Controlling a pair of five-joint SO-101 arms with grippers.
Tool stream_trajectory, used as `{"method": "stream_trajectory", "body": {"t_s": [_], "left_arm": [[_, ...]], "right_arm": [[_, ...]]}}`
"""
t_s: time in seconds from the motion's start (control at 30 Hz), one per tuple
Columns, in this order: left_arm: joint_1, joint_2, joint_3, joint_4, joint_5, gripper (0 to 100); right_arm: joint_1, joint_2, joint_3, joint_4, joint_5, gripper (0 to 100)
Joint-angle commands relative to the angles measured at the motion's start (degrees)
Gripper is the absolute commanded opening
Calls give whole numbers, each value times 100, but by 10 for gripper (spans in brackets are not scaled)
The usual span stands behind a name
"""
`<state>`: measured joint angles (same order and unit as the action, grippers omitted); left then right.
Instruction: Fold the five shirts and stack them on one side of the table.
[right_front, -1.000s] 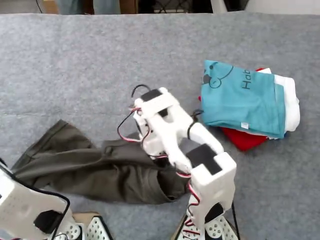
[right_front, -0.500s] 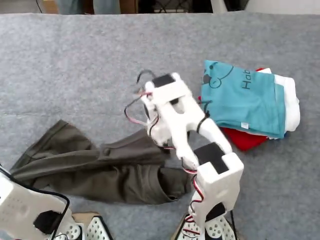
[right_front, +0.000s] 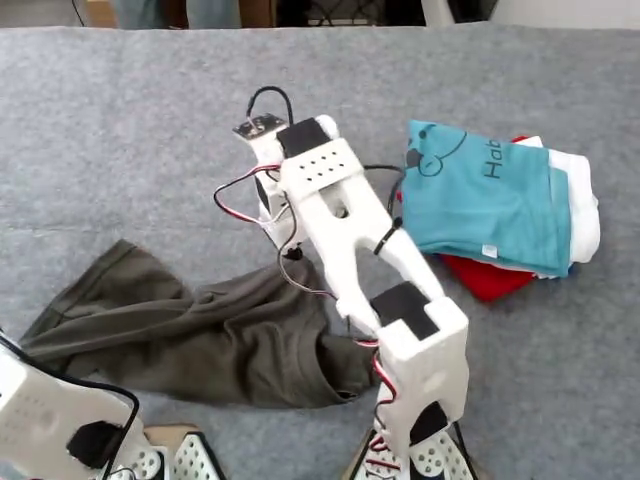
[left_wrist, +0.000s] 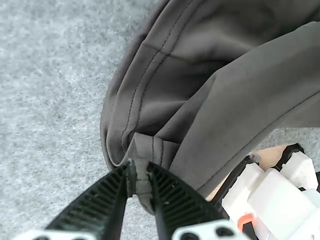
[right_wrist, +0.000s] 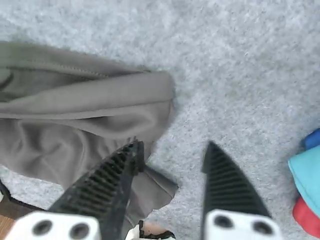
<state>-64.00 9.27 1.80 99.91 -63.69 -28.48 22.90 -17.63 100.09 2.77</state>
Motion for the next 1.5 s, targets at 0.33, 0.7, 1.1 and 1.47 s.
{"method": "stream_trajectory", "body": {"t_s": [0.33,0.7,1.1,1.47], "left_arm": [[-57,-44,-242,62,-88,29],[-48,-44,-57,44,-97,29],[-31,-44,-66,35,-97,29],[-48,-44,-66,35,-88,29]], "right_arm": [[-492,215,1560,-448,-237,119],[-492,-708,3785,-941,730,94],[-484,-2273,1956,-1169,1327,93],[-343,-242,2158,-2338,510,82]]}}
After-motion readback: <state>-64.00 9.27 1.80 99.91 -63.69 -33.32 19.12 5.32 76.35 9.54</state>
